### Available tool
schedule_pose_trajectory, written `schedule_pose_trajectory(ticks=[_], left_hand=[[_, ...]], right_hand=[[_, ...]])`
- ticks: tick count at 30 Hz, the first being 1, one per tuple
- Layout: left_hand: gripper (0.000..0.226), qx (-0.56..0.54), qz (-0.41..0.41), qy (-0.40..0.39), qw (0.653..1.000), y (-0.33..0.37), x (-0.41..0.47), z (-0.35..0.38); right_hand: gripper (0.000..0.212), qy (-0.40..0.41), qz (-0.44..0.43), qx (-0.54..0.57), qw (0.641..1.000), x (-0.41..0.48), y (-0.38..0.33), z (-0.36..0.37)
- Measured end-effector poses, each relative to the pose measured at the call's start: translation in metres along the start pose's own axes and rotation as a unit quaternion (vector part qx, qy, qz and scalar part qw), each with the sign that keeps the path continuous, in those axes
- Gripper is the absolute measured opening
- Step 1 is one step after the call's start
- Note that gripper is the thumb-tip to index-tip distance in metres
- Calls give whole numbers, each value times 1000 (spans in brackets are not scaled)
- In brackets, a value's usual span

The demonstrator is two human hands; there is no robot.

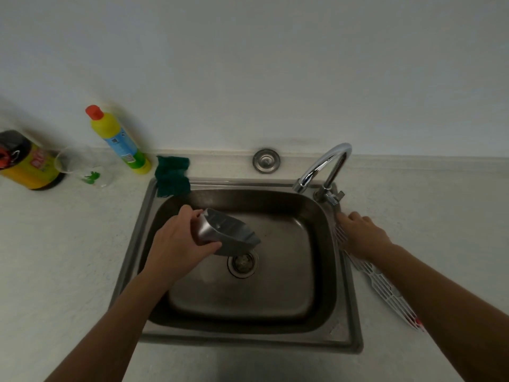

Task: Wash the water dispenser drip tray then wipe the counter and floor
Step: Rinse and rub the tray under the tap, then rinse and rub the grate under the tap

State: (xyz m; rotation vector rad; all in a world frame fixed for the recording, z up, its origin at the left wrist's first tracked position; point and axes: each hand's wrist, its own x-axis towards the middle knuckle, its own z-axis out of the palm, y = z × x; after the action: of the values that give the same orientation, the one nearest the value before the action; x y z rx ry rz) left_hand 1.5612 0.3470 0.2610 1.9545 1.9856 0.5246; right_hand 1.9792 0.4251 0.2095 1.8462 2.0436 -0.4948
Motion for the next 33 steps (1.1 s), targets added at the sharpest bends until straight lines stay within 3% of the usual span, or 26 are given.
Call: schedule_pose_trajectory(ticks=[5,9,11,13,15,19,23,27,33], left_hand=[[60,-24,-86,40,995,-13,-36,-23],[57,-85,-160,70,981,-33,-70,-35],[55,-126,-185,103,969,-50,-86,-40],[53,-151,-202,150,956,-67,-100,-46],[52,-165,-224,199,940,-84,-110,-52],[56,-215,-267,276,898,-121,-119,-64],[55,-251,-284,319,869,-157,-119,-71],[55,-269,-298,329,855,-193,-114,-64],[73,-214,-290,285,888,-249,-118,-45]], right_hand=[[70,7,20,69,997,-2,4,-5],[30,36,-5,158,987,-6,-13,-17],[22,73,-2,217,973,-10,-32,-25],[17,108,5,318,942,-18,-59,-34],[14,120,22,449,885,-27,-88,-37],[16,16,64,652,755,-46,-136,-18],[22,-45,127,749,649,-62,-168,12],[22,-69,167,780,599,-80,-186,31],[25,-67,184,783,590,-94,-205,36]])
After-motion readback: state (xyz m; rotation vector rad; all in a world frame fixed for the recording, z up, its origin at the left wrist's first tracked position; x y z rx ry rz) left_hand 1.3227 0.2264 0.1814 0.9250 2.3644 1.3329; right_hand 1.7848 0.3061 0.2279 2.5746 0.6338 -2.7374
